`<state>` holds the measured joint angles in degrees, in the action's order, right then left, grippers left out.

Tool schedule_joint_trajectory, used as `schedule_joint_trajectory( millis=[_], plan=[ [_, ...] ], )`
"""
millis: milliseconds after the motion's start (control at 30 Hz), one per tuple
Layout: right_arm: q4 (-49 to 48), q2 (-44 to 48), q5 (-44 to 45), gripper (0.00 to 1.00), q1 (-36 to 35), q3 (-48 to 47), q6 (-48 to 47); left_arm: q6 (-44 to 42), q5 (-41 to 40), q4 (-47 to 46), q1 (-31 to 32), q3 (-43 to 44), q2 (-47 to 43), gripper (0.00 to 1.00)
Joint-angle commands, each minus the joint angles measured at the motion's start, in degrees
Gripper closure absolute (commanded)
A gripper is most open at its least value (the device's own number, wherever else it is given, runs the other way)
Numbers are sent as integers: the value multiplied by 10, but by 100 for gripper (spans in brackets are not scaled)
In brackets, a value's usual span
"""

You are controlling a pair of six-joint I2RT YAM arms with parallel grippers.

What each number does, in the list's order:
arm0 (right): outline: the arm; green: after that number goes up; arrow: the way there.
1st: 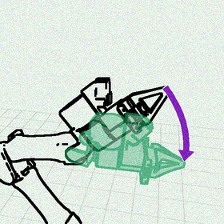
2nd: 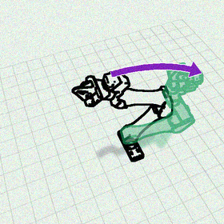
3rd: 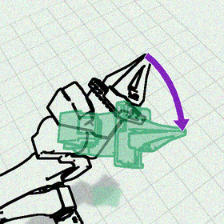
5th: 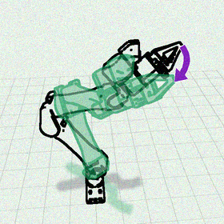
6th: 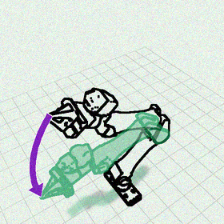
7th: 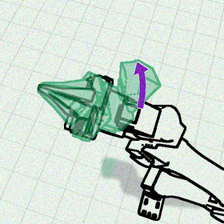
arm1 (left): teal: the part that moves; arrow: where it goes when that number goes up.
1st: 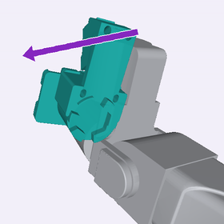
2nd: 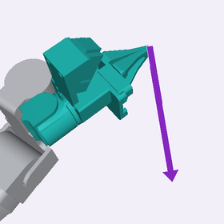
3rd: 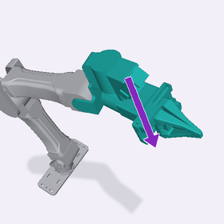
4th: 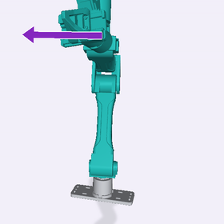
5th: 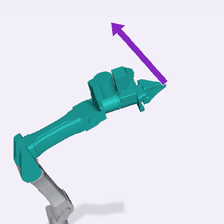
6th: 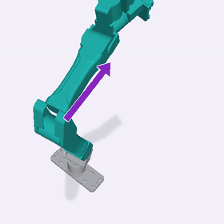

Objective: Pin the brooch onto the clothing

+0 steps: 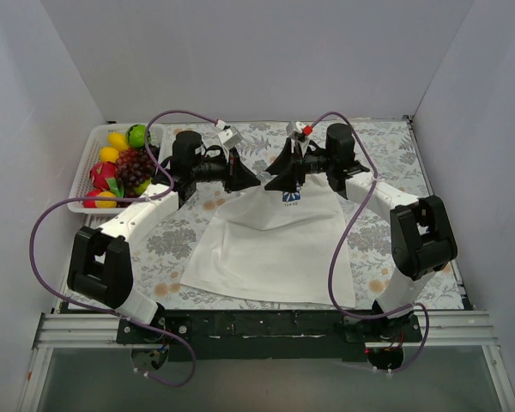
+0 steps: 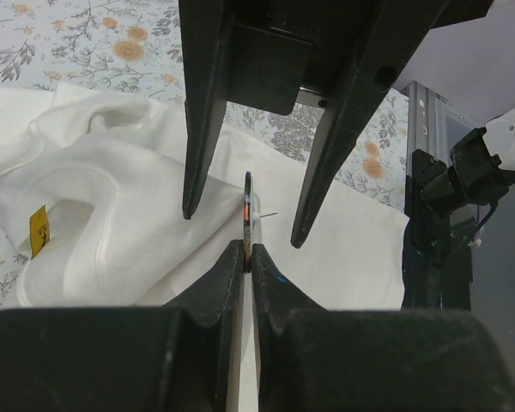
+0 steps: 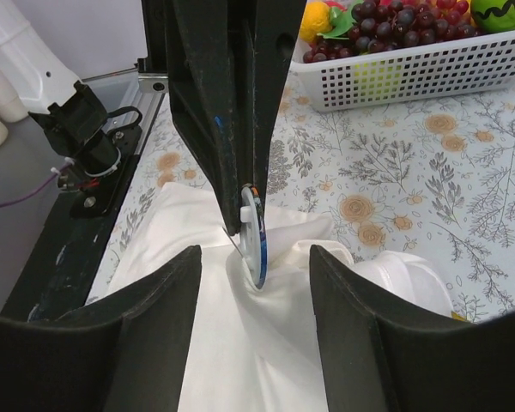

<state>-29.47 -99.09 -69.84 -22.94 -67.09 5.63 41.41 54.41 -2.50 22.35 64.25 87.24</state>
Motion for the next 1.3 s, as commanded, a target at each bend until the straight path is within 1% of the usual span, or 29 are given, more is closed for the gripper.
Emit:
schedule_joint_trajectory(
  millis=[0, 233, 367, 400, 667, 800, 1133, 1200, 1267],
  plan=[
    [-1, -1, -24, 44, 2, -30, -3, 1, 25, 1, 2, 25, -34, 100],
    [2, -3, -27, 47, 2, -36, 1, -1, 32, 9, 2, 29, -30, 100],
    [11, -10, -35, 50, 2, -45, 1, -4, 33, 13, 1, 32, -30, 100],
    [12, -10, -34, 52, 2, -45, 0, -5, 36, 14, 2, 34, -30, 100],
    [29, -19, -53, 55, 3, -60, -4, -8, 38, 22, 2, 40, -31, 100],
    [35, -23, -58, 59, 2, -64, -5, -8, 42, 22, 2, 40, -30, 100],
    [47, -26, -73, 61, 2, -76, -11, -12, 46, 45, 2, 47, -28, 100],
    [47, -29, -78, 65, 3, -81, -8, -14, 45, 47, 2, 47, -28, 100],
    [43, -30, -89, 66, 4, -82, -4, -15, 46, 48, 2, 47, -27, 100]
  ],
)
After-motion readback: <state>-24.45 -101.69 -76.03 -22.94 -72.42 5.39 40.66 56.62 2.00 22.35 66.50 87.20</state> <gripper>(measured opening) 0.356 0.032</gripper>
